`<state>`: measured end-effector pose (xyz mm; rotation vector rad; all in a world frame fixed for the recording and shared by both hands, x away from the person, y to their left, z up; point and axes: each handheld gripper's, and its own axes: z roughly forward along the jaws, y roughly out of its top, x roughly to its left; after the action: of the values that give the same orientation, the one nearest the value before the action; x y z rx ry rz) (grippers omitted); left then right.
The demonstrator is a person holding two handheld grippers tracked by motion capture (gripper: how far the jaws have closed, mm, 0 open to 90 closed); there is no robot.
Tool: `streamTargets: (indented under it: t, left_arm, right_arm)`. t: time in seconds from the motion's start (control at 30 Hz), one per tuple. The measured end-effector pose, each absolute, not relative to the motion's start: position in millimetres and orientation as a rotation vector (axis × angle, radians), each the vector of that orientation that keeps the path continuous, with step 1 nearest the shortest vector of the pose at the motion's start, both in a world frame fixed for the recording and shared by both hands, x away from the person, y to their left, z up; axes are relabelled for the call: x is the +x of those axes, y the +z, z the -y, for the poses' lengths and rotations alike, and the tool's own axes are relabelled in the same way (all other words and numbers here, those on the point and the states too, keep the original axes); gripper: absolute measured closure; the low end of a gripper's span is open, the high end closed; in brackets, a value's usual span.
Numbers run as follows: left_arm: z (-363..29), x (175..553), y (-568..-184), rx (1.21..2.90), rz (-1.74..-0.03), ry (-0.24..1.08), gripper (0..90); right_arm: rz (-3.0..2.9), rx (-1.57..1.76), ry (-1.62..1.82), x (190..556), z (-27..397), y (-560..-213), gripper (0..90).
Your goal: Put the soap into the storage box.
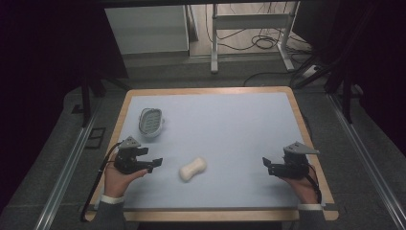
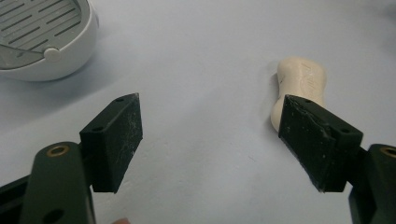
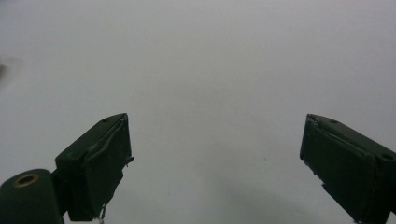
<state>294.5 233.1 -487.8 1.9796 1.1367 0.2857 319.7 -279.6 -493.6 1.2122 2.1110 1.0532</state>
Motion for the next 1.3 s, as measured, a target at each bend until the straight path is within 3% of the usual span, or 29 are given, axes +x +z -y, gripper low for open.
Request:
streamTargets:
  t: [0.7,1.3]
  left_arm:
    - [-230.1,295.4,-486.2,1.967,-1.161,0.306,22.6]
    - [-219.9,290.7,-466.7,2.08,-1.092,0.373,23.8]
  right_arm:
    - [-2.117,1.285,1.061,321.2,287.9,-495.4,9.0]
    - [-2.097,1.304,1.035,318.6,291.7,-495.3,9.7]
